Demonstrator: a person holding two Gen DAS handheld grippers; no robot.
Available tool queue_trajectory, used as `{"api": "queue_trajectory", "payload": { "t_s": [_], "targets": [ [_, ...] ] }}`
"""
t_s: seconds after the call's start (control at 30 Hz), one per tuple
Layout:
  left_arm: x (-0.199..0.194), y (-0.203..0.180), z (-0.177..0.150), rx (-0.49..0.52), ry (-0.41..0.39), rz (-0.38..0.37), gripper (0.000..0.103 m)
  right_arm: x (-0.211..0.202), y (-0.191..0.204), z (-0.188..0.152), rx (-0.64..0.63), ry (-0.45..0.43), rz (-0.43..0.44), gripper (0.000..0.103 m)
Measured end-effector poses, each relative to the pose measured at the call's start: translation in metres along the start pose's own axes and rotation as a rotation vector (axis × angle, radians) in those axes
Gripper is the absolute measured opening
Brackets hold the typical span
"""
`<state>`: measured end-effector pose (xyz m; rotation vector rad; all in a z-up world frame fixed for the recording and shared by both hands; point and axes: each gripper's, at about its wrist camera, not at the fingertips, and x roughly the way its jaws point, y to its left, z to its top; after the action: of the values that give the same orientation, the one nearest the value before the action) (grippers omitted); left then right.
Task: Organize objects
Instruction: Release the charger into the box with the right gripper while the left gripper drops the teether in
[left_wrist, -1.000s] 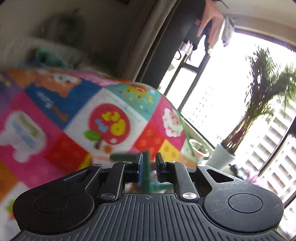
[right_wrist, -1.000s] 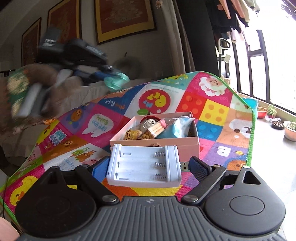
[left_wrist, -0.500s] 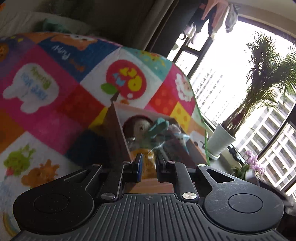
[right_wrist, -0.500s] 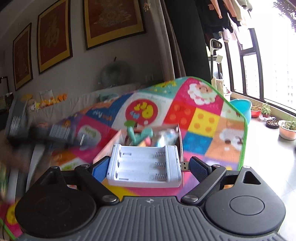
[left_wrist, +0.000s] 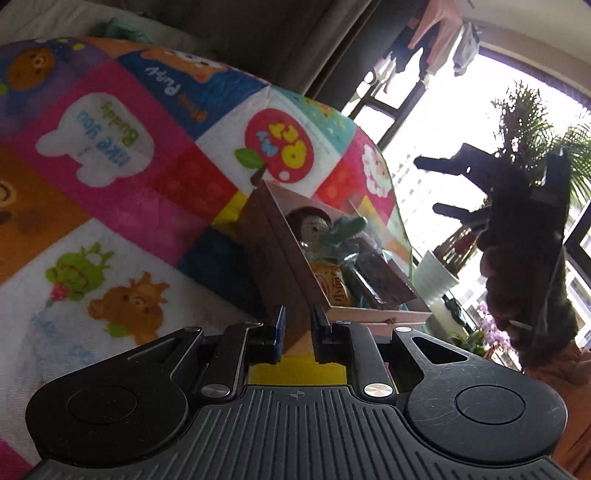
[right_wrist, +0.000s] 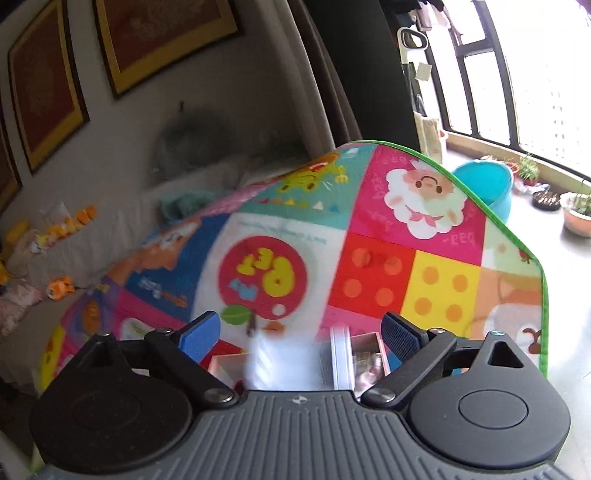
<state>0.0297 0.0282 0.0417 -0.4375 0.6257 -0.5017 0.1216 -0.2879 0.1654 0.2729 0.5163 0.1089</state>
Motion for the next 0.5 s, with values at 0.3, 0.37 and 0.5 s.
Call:
{"api": "queue_trajectory", "payload": {
  "t_s": [0.3,0.37,0.5],
  "targets": [
    [0.003,0.025,-0.017,-0.069,-0.028,-0.045,0.016,0.032,0.009,-0.016,-0.053,0.14,-0.066,0.065],
    [0.004,0.03,-0.021,-0.084,-0.017,-0.048,0.016,0.043,0.015,-0.019,-0.049,0.17,-0.056,0.056],
    [-0.001,0.038,-0.024,-0.11,-0.024,-0.045,0.016,0.064,0.032,-0.029,-0.077,0.21,-0.05,0.055]
  ]
}}
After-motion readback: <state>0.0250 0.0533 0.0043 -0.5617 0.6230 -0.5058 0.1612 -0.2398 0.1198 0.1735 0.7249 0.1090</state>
